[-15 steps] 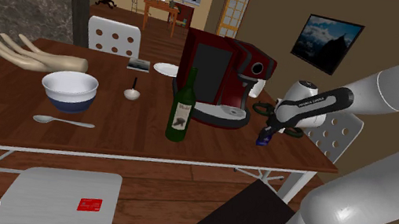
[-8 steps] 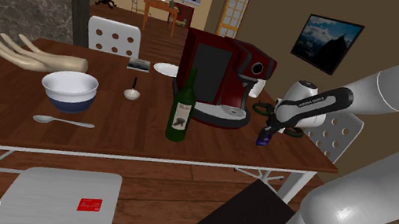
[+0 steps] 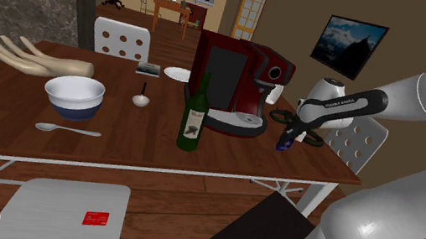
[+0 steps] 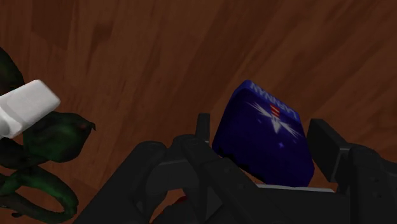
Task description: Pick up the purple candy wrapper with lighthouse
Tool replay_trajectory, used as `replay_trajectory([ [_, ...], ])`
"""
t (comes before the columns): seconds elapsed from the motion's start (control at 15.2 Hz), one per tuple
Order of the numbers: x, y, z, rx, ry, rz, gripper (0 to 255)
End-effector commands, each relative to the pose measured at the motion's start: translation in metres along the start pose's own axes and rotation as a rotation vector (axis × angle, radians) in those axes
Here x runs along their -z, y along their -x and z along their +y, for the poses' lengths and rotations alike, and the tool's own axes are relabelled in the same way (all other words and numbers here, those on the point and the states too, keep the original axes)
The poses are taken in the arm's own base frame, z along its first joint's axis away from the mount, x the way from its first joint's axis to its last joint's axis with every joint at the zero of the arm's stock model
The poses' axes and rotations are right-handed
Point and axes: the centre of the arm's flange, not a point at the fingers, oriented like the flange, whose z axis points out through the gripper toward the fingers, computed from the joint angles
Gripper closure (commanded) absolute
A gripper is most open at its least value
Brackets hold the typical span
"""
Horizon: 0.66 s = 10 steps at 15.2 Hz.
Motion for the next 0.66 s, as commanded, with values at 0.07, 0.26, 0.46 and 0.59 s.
replay_trajectory([
  [0.07,0.015,-0.002,0.002,0.000,0.000,0.000,255],
  [0.26,0.031,-0.004,0.005,0.000,0.000,0.000,255],
  [0.46,0.046,-0.007,0.008,0.000,0.000,0.000,255],
  [0.59,0.047,-0.007,0.008,0.000,0.000,0.000,255],
])
